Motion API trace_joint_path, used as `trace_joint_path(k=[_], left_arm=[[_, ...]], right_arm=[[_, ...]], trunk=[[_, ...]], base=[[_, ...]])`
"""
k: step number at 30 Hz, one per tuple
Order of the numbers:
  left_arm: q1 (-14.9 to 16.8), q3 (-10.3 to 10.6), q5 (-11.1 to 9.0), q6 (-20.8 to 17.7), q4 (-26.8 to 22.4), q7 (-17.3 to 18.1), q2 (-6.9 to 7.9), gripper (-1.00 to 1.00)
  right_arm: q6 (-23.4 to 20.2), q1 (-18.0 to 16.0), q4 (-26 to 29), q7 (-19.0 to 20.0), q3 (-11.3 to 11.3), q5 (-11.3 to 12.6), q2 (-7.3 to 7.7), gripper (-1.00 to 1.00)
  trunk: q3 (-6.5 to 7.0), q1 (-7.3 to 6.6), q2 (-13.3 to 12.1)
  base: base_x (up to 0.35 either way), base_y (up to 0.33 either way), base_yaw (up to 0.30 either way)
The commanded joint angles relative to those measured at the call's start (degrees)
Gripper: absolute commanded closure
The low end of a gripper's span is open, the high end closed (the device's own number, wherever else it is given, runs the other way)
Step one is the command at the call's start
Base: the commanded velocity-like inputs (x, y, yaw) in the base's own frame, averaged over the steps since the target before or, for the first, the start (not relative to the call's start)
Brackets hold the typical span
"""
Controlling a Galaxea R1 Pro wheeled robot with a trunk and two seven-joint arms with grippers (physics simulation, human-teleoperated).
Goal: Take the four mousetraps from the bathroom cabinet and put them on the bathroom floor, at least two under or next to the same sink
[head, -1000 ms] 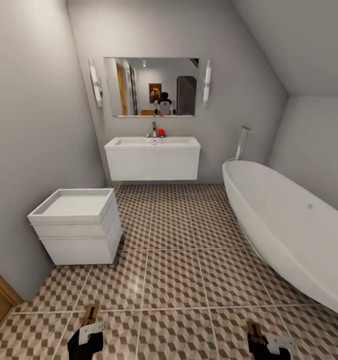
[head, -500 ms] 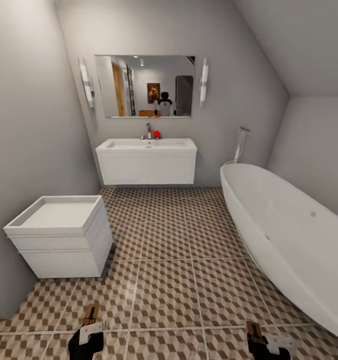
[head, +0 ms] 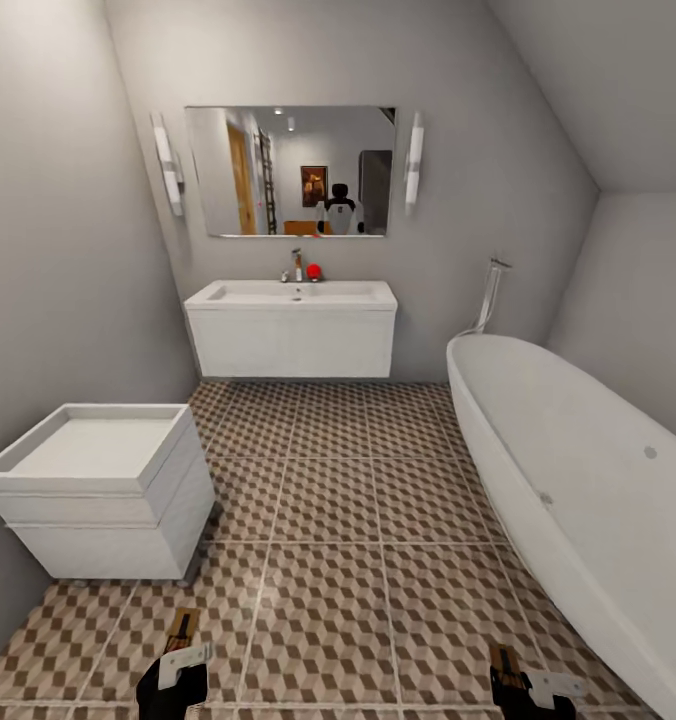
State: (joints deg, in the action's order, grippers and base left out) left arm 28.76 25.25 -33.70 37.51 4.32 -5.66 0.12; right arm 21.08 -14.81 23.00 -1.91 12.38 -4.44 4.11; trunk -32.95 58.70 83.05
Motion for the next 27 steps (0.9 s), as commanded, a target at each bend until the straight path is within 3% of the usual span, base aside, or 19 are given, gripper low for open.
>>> trace_joint_path(k=[1,10,27], left_arm=[[0.07,0.42,0.3,0.19,0.16,-0.53,-0.04,1.0],[0.07,0.42,0.3,0.19,0.16,-0.57,-0.04,1.0],[0.07,0.42,0.3,0.19,0.16,-0.55,-0.04,1.0]], right_arm=[[0.19,-0.04,-0.06,-0.01,0.19,-0.29,-0.03,1.0],[0.19,-0.04,-0.06,0.0,0.19,-0.31,-0.07,1.0],[0.19,-0.04,-0.06,0.06,0.19,-0.31,-0.07,1.0]], trunk=[[-0.05,0.03,0.03],[-0.05,0.03,0.03],[-0.05,0.03,0.03]], base=[[0.312,-0.133,0.09],[0.326,-0.097,0.032],[0.341,-0.004,0.0]])
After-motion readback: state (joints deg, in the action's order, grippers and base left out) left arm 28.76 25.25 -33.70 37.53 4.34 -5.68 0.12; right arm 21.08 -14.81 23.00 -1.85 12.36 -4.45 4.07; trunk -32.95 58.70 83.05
